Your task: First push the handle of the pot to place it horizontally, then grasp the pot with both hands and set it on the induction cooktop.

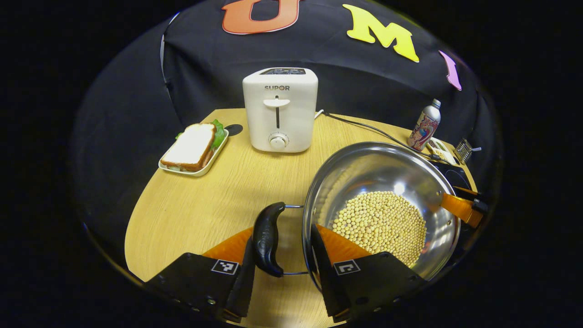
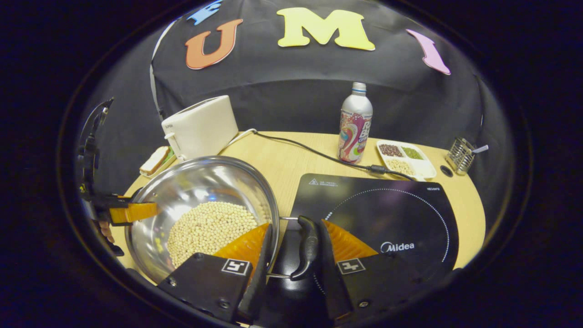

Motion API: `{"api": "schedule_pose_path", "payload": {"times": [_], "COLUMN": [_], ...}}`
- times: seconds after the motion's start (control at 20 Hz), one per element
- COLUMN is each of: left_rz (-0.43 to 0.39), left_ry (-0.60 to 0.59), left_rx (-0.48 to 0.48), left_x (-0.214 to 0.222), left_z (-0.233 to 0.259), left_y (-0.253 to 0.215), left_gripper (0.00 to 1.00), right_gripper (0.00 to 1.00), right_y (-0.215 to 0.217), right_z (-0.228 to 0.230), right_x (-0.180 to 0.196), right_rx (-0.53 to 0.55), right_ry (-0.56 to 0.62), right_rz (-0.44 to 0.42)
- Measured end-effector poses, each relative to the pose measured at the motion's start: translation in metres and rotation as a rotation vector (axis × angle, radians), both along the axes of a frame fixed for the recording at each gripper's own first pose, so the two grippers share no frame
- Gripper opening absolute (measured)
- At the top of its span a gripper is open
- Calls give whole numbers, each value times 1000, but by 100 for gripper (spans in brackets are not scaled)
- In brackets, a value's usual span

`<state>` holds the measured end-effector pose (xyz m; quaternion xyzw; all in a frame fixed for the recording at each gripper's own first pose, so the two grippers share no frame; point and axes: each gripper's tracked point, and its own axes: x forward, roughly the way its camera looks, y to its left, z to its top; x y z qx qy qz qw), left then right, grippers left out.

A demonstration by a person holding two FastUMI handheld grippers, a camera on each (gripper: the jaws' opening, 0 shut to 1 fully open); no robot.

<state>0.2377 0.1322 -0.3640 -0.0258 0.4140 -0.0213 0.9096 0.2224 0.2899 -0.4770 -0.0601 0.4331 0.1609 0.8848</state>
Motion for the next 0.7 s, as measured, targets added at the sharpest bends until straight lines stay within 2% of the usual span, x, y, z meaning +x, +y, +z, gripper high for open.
{"api": "schedule_pose_path", "payload": {"times": [0.1,0.15,0.2,0.3,0.35,0.4,0.45,0.7], "left_rz": [5,4,-1,1,2,1,-1,-14], "left_ry": [-7,-13,-21,-35,-42,-50,-59,-108], "left_rx": [22,28,36,36,34,35,33,13], "left_x": [-6,-9,-11,-17,-18,-21,-23,-30], "left_z": [14,21,30,47,56,66,76,127], "left_y": [4,4,5,4,3,1,-1,-24], "left_gripper": [60,60,60,60,60,60,60,60], "right_gripper": [53,55,53,55,53,55,53,55], "right_y": [3,3,3,2,1,-1,-2,-23], "right_z": [8,15,24,41,51,63,76,140], "right_x": [-4,-7,-8,-9,-10,-11,-11,-11], "right_rx": [30,35,42,54,61,72,80,99], "right_ry": [17,18,8,-2,-6,-12,-20,-77], "right_rz": [4,8,10,16,18,19,21,23]}}
